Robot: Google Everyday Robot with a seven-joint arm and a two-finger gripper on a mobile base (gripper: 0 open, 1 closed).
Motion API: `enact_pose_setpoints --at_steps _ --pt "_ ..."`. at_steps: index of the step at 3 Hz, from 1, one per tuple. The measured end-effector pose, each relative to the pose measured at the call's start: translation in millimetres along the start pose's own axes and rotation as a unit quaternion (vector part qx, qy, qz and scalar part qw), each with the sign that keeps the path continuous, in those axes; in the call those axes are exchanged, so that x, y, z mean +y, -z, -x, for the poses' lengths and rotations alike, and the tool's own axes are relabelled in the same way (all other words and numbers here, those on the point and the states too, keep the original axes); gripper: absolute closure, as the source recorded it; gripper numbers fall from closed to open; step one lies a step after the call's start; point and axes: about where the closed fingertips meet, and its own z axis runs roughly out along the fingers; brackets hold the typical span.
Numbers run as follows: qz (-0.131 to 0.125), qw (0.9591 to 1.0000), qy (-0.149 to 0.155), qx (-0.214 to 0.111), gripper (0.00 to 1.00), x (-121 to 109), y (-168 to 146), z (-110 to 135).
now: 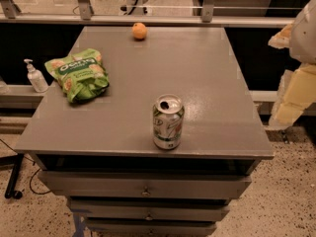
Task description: Knock 7up can over
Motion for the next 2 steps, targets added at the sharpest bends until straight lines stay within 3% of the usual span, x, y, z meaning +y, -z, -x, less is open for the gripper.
enact_pose_setpoints --at_steps 1,2 --pt "0.0 1.0 0.0 0.0 0.0 0.0 0.0 0.0" --pt "0.004 0.9997 0.002 -0.024 0.0 1.2 -6.8 1.4"
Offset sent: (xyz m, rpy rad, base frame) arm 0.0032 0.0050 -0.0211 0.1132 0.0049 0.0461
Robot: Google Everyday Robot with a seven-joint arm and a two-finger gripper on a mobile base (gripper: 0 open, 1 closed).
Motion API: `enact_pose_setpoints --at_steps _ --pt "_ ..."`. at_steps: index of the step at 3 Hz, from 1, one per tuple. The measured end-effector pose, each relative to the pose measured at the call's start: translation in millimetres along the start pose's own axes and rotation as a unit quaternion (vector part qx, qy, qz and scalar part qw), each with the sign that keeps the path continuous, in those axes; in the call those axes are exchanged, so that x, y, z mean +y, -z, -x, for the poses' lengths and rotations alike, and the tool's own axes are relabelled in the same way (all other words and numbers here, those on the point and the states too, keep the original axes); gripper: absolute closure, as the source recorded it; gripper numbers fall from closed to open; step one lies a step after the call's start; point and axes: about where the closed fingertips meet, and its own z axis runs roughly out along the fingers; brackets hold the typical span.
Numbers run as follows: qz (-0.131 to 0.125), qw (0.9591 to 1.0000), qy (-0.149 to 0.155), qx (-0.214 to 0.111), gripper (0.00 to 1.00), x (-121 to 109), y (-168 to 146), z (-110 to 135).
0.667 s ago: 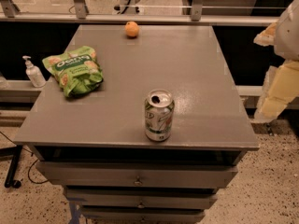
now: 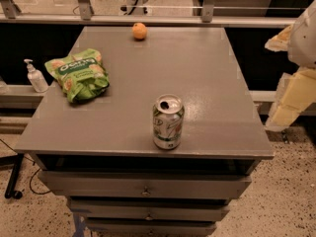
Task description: Knock 7up can over
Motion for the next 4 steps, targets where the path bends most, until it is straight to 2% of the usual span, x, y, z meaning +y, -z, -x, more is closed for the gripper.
enact_pose_setpoints --at_steps 1,2,3,4 --pt "0.021 0.9979 -0.003 -0.061 0.0 3 -30 0" --pt "0.058 0.9852 -0.014 -0.161 0.0 9 -71 13" --pt "0.096 0.9599 -0.041 -0.26 0.0 15 -96 35" --pt "0.139 0.9188 -0.071 -0.362 0.0 27 -107 69"
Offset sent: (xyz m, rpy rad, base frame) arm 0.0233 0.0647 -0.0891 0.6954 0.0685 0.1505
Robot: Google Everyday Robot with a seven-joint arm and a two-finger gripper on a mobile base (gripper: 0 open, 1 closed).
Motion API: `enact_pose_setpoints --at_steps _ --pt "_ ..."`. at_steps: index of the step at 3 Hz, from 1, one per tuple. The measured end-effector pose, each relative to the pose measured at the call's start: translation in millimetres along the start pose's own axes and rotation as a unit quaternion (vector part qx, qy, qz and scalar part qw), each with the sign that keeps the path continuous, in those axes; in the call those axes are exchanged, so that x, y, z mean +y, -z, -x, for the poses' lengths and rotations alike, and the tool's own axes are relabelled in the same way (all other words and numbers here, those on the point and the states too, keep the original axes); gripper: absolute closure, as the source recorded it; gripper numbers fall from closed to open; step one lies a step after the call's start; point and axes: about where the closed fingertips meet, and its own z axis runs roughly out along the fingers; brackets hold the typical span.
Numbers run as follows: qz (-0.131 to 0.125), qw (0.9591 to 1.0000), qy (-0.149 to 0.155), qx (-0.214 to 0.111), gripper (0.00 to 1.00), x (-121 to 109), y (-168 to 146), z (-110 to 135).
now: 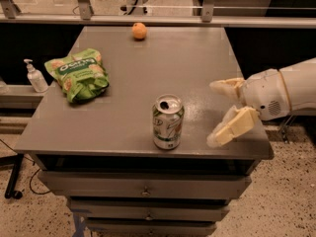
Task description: Knock 7up can over
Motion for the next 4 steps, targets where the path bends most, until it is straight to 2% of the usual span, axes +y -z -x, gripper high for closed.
enact_pose_setpoints --at_steps 1,2,3,4 --pt "0.035 0.9951 -0.011 -0.091 0.0 13 -24 25" --pt "0.05 0.9874 -0.001 -0.15 0.0 28 -40 38" --pt "0.047 0.9842 0.028 -0.168 0.0 39 -57 36" --pt "0.036 0.9841 0.053 -0.166 0.17 41 -66 29"
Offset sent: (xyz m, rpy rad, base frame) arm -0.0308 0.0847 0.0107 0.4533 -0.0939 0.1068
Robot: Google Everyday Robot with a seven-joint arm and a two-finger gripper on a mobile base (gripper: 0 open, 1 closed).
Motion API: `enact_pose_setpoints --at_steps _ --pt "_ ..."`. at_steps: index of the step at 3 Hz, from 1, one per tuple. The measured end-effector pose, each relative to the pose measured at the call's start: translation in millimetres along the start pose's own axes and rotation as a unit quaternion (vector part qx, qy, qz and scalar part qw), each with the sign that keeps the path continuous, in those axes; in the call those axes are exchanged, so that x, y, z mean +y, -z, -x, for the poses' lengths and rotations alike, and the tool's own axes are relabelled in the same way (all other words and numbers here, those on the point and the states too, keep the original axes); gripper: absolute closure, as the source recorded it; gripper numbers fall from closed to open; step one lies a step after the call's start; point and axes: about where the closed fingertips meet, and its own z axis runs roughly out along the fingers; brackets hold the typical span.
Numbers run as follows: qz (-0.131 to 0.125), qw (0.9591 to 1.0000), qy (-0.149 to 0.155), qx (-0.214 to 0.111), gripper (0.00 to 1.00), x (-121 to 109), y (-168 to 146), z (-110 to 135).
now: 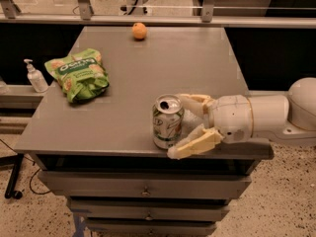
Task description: Knock 7up can over
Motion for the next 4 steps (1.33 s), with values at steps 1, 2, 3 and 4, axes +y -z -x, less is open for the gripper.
enact_pose_setpoints --at_steps 1,2,3,4 --pt "-0.01 0.9998 0.018 0.007 0.41 -4 0 -4" --pt "-0.018 0.9994 0.024 0.017 0.64 -8 2 -5" --pt "-0.021 0.9977 0.037 0.053 0.87 -21 14 -1" --pt "-0.024 0.9905 0.069 0.116 1.0 -42 36 7"
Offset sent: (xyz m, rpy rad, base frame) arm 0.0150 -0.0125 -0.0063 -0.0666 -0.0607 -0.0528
